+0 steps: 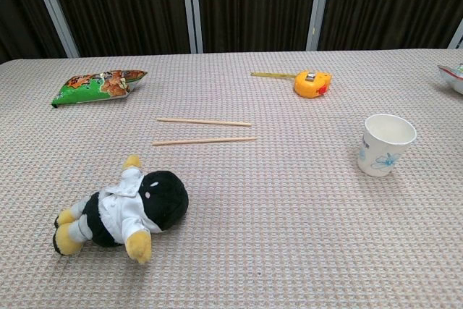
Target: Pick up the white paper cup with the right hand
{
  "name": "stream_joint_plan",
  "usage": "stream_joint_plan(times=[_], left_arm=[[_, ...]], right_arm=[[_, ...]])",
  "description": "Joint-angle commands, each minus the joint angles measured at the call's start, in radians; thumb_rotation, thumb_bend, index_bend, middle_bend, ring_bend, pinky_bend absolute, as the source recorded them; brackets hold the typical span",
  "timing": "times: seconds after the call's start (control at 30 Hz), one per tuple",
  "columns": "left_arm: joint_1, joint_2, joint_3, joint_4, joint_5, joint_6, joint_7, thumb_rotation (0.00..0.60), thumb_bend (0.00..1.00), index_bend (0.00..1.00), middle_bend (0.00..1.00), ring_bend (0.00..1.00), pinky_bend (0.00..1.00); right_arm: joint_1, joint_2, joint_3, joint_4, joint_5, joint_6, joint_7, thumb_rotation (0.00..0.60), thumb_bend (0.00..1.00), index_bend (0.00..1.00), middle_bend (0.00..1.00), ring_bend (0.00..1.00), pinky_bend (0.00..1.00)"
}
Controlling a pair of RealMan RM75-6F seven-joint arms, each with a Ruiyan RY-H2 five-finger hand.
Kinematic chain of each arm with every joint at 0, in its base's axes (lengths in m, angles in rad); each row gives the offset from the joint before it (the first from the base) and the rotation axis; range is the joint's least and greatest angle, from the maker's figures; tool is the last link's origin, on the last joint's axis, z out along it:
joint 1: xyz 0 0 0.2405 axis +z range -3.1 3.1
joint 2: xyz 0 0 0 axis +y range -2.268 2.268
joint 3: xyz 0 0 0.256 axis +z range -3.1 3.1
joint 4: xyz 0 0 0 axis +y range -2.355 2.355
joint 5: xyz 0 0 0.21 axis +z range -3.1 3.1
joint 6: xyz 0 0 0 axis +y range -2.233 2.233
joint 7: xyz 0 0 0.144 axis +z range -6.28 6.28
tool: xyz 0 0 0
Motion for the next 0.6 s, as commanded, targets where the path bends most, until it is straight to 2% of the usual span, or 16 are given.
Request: stream_joint_plan(times=[0.03,0.6], left_arm=[[0.0,0.001,0.0,-0.001,-0.001,-0.001,0.001,0.6,0.03,0.0,0.0,0.0,0.0],[0.004,0.019,-0.002,-0.01,-0.005,-0.007,0.001,0.6,0.03,0.0,0.0,0.0,0.0]], right_arm=[[0.001,0.0,0.001,-0.003,0.003,-0.004,-0.004,0.6,0.0,0.0,0.0,0.0,0.0],[0.01,-0.006,-0.004,-0.015,-0.001,-0.029,-0.028,0.6,0.0,0.0,0.0,0.0,0.0]])
